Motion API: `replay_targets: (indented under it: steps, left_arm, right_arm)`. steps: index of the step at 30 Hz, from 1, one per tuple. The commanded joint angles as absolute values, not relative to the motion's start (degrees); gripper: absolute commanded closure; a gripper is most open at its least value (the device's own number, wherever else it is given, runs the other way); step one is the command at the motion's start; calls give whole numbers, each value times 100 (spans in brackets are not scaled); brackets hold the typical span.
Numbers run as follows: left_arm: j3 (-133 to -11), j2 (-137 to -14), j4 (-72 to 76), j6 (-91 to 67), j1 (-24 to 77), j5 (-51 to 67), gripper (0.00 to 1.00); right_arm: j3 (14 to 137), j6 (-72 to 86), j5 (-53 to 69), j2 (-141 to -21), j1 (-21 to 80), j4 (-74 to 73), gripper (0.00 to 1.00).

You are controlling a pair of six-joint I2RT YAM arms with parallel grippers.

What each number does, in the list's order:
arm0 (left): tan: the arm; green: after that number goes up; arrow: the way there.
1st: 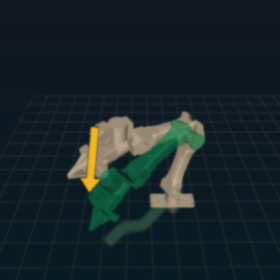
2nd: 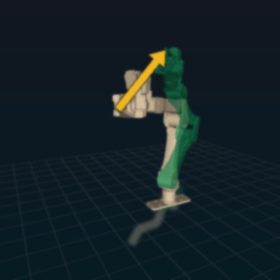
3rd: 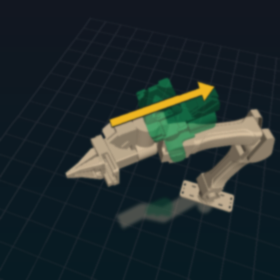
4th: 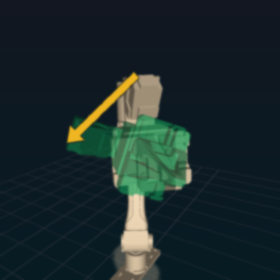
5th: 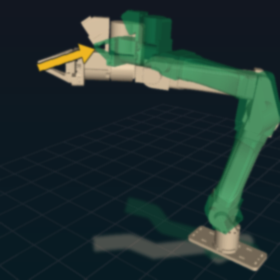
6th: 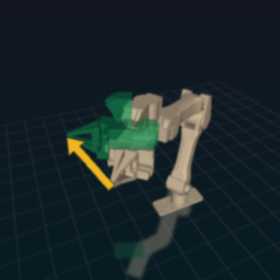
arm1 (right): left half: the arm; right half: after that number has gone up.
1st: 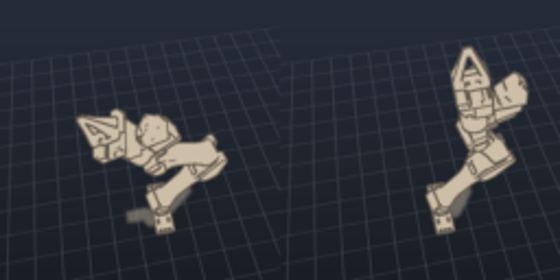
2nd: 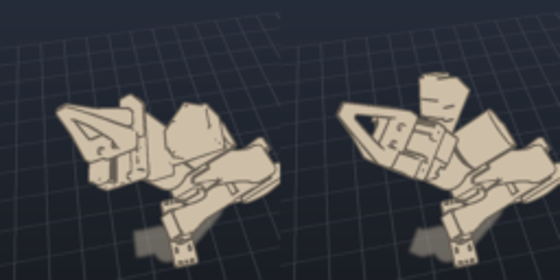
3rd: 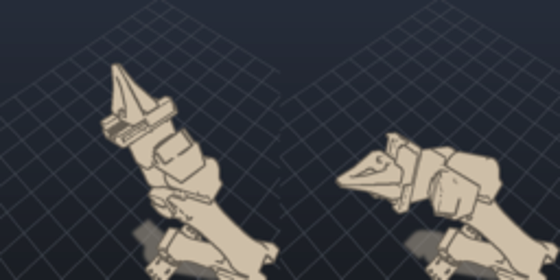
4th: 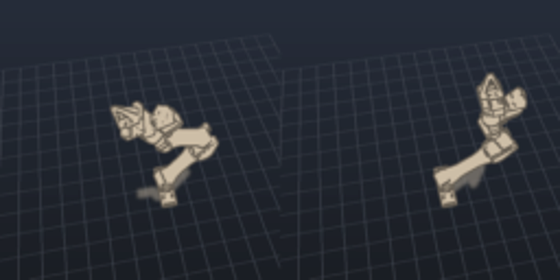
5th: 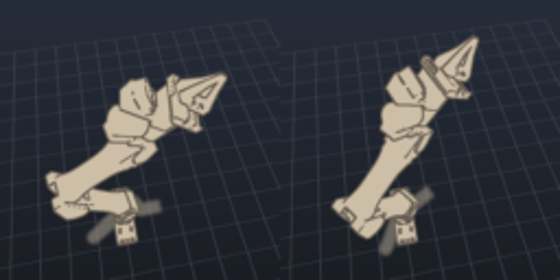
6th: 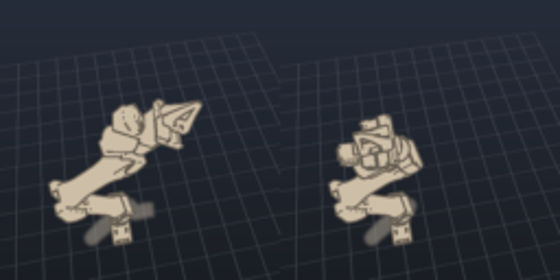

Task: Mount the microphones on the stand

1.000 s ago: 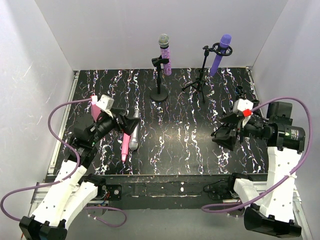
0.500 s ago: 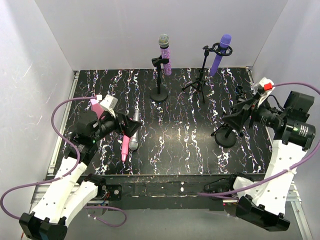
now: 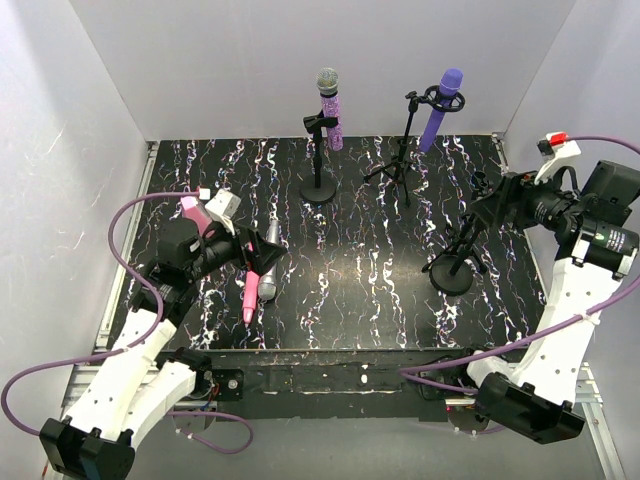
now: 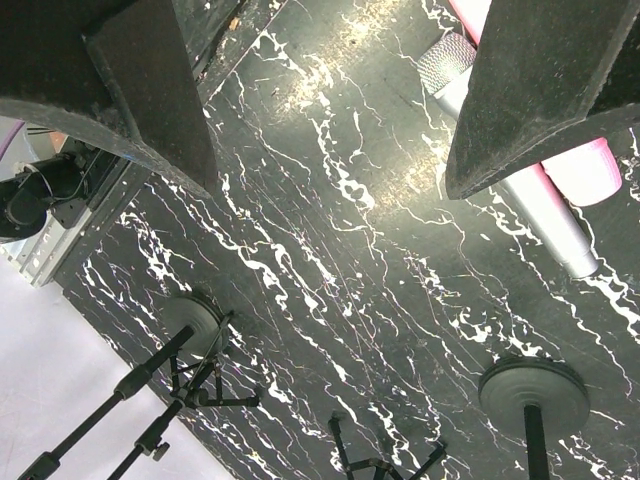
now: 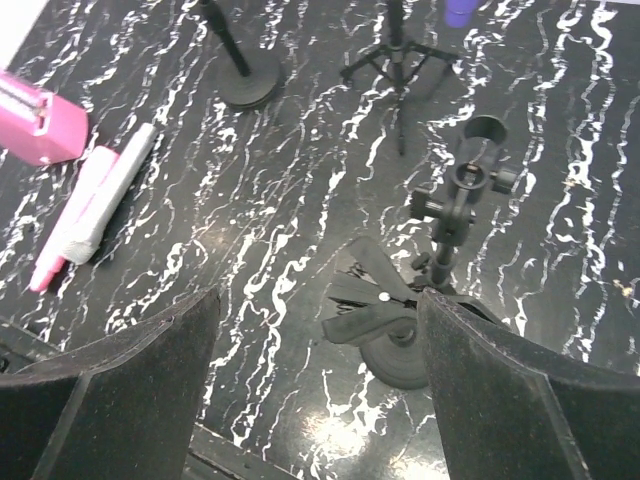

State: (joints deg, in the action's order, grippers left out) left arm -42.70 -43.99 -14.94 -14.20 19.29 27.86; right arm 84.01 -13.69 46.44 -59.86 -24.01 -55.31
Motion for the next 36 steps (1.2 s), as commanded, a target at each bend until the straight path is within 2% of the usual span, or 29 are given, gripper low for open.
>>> replay_targets:
  steps: [1, 4, 12, 19, 26, 32, 36]
  left_arm:
    - [-4386, -4482, -1415, -1318, 1916, 2874, 2]
    - [-4386, -4553, -1354, -1327, 1907, 2892, 2]
    - [-4368, -4649, -1239, -1406, 1907, 2936, 2]
    - [-4333, -4597, -1204, -1450, 1907, 2936, 2]
    - [-4333, -4527, -1239, -1450, 1907, 2918, 2]
    - [-4333, -4439, -1318, -1476, 1907, 2900, 2]
    - [-4324, -4377, -1345, -1512, 1907, 2892, 2]
  right_arm:
    - [8692, -1213, 3982, -5968, -2461, -5265, 14]
    - [8605, -942, 3631, -5880, -2540, -5081, 14]
    - [7779, 1131, 2611, -5748, -2874, -4035, 10]
    - [6559, 2819, 3471, -5485, -3067, -3052, 9]
    - [5652, 4173, 4034, -5221, -3225, -1997, 17]
    - [5423, 4596, 4078, -5115, -3322, -1626, 23]
    - [5370, 4790, 4218, -4993, -3357, -1459, 41]
